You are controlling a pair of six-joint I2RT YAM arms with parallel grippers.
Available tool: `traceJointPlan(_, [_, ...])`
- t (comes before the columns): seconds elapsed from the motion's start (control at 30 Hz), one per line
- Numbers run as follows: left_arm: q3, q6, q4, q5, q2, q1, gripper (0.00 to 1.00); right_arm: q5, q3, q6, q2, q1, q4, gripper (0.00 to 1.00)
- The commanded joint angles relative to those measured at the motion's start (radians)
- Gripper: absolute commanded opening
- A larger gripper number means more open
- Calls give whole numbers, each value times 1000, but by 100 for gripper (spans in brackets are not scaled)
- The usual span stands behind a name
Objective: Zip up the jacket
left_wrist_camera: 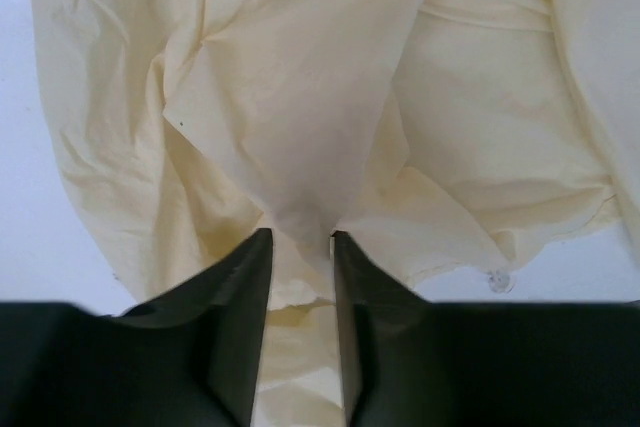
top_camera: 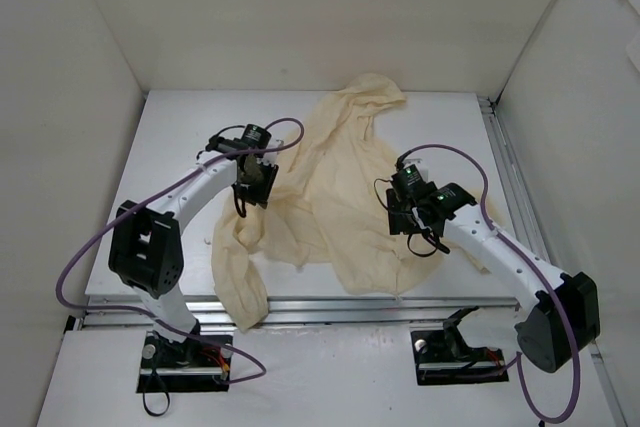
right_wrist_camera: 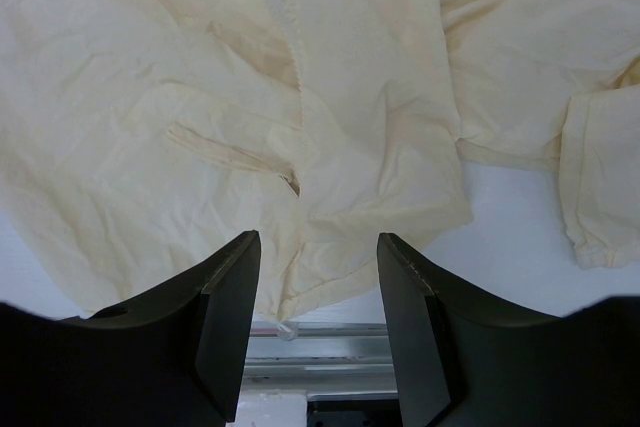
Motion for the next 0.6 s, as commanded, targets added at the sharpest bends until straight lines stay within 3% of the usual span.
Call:
traceJointPlan(0.0, [-31,-8,1,9,-91,1,31,15,31,-16,1,10,28,48])
traceJointPlan(0.07, [-73,-14,17,12,-147,1,41,15,30,-16,1,12,28,48])
traceJointPlan(0.13, [-128,-15,26,23,-182,1,43,15,27,-18,-4,12,30,48])
traceJointPlan(0.57, [-268,25,66,33,-190,-8,40,15,24,-25,-9,18,38,49])
